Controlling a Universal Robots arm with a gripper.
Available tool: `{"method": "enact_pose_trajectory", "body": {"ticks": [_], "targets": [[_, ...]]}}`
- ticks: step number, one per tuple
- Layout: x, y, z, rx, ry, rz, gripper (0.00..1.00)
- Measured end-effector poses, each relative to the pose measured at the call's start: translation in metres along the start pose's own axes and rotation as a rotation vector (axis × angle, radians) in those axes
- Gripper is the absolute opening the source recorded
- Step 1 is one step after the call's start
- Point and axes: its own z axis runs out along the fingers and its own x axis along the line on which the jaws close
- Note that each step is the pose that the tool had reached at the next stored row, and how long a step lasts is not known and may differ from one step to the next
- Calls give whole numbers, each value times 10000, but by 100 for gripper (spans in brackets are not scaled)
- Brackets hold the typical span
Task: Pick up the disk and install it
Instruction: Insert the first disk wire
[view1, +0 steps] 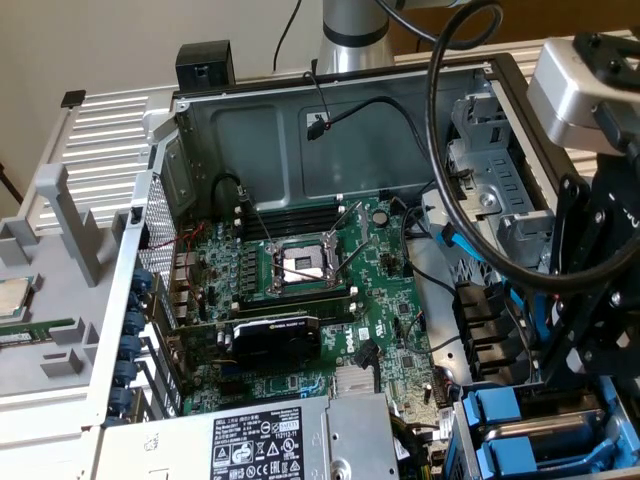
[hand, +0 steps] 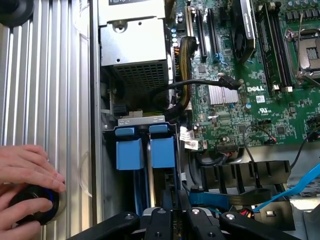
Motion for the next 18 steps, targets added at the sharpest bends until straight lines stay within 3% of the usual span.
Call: {"method": "enact_pose_trajectory", "body": {"ticks": [4,9,15,18], "targets": [[-1,-1,1,10,26,-1,17],[-5,0,2,124,48,-9,17],[-4,12,5,143,63,-6,17],[-4,14,6,204,59,-5,17]]}}
